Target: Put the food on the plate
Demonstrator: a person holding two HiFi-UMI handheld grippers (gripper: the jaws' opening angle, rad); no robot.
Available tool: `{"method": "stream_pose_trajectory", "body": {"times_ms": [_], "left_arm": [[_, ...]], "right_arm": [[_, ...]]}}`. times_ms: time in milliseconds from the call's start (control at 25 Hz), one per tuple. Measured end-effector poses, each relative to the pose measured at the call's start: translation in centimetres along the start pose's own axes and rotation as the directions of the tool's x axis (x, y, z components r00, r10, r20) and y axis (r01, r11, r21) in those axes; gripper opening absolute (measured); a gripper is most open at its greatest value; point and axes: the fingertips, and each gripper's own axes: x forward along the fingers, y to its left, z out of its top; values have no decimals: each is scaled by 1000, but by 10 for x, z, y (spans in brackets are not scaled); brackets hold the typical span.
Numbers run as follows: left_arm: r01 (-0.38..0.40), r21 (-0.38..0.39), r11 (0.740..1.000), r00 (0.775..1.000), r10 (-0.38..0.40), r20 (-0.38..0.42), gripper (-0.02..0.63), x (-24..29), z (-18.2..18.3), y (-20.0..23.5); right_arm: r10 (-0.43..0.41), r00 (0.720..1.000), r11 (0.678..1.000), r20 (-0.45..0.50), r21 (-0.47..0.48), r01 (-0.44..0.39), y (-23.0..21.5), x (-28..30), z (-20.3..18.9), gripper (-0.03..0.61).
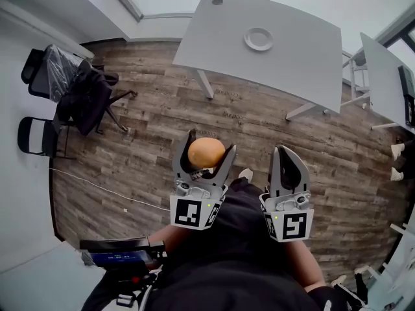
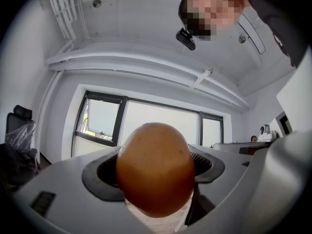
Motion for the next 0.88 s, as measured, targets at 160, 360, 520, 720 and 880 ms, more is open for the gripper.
{"method": "stream_pose_trajectory", "body": {"times_ms": [160, 360, 520, 720, 880], "left_arm": [[-23, -7, 1000, 1000, 23, -7, 379, 0, -4, -2], [-36, -4, 999, 999, 36, 18, 379, -2, -5, -19], [-42, -13, 999, 999, 42, 5, 379, -1, -13, -33], [-36, 6, 999, 999, 36, -30, 379, 3, -17, -46], [-13, 7, 1000, 999, 13, -33, 379, 14, -19, -61]], "right_arm": [[-1, 1000, 1000, -1, 13, 1, -15, -11, -2, -3], [7, 1000, 999, 20, 33, -8, -31, -29, -2, -3], [0, 1000, 998, 2, 58, 0, -47, -41, -10, -3], [-2, 1000, 997, -21, 74, 3, -58, -46, -13, -3], [-4, 1000, 998, -21, 70, 5, -69, -48, -16, -3]]}}
